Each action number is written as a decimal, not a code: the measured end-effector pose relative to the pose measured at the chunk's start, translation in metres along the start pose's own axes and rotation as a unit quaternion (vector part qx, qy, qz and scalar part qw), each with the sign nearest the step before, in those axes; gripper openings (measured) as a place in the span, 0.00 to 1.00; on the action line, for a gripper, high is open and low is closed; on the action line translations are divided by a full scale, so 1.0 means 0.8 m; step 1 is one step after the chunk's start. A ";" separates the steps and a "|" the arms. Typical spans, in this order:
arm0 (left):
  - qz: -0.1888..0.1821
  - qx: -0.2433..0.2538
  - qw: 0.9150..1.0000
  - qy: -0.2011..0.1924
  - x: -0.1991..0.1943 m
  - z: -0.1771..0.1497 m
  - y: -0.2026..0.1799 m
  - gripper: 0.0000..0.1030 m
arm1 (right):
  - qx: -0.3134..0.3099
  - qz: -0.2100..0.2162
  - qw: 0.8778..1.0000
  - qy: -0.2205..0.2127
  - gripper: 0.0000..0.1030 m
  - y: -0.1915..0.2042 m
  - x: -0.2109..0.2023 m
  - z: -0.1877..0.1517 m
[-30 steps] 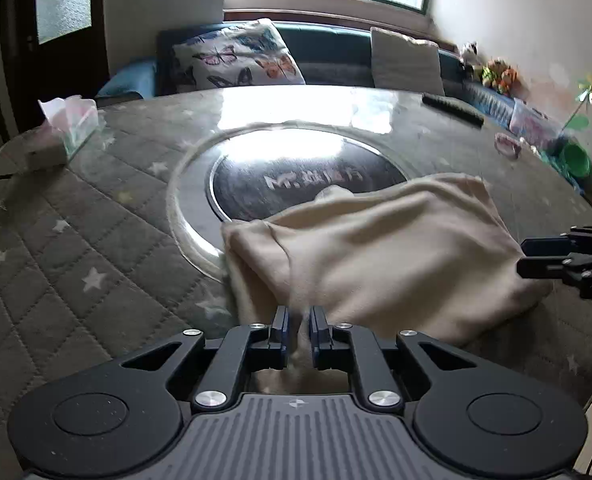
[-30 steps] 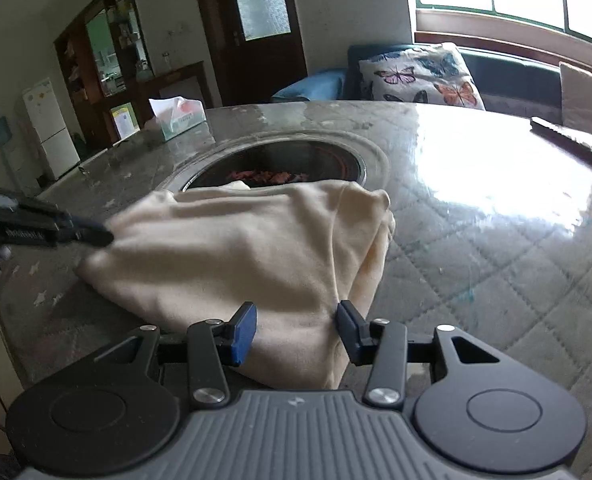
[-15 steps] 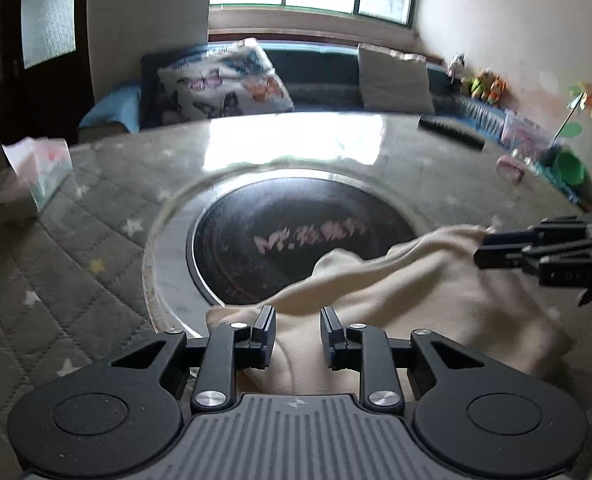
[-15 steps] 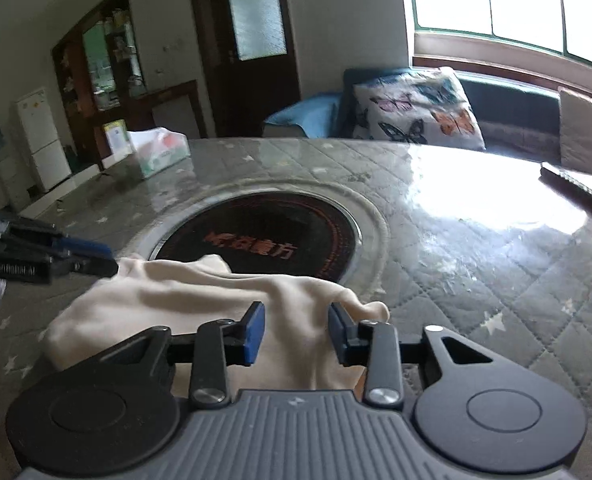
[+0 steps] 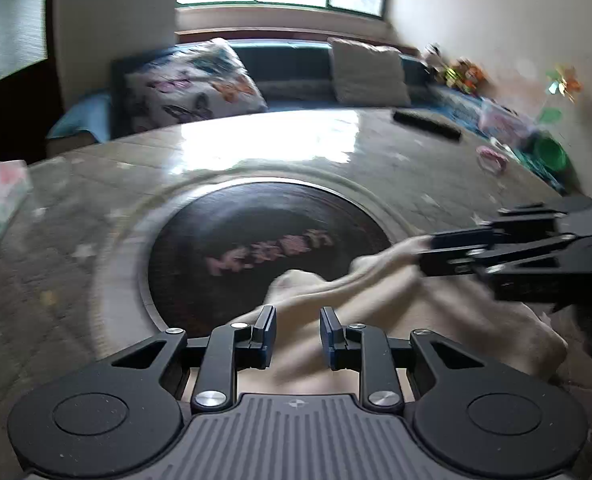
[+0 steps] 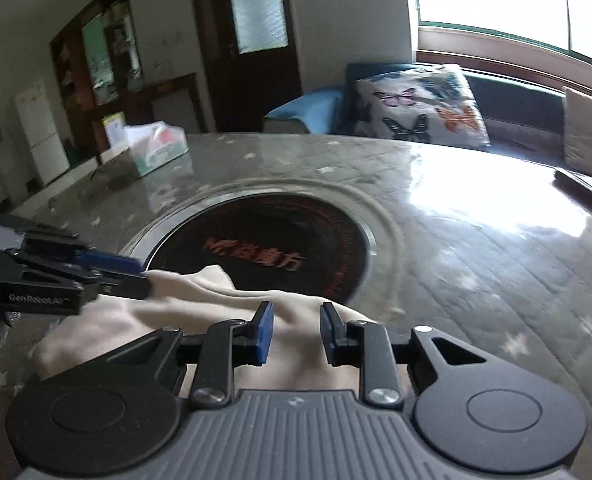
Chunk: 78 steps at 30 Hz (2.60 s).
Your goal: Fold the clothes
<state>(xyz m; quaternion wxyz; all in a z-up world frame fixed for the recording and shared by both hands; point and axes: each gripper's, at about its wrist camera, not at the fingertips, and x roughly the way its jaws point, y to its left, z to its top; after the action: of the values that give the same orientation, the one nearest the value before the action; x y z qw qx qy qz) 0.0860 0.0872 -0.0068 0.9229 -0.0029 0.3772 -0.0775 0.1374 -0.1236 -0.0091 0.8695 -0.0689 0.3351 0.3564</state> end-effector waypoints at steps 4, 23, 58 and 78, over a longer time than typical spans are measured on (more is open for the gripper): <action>0.008 0.000 1.000 0.019 0.031 0.009 -0.001 0.26 | -0.017 -0.010 1.000 0.023 0.24 0.009 0.031 0.005; -0.015 0.003 0.999 0.036 0.036 0.021 0.026 0.31 | -0.177 0.069 0.982 -0.003 0.31 0.131 -0.002 -0.023; 0.057 -0.055 0.997 0.003 -0.072 -0.084 0.037 0.62 | -0.092 0.039 0.994 0.049 0.45 0.075 -0.094 -0.113; 0.035 -0.187 0.982 0.001 -0.064 -0.076 0.066 0.62 | 0.081 -0.020 0.997 -0.005 0.53 -0.026 -0.092 -0.075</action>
<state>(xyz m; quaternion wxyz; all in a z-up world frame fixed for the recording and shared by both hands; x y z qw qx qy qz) 0.0149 0.1501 -0.0184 0.9080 -0.1619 0.3856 0.0270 0.0805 -0.2030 -0.0110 0.8811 -0.0034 0.3565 0.3107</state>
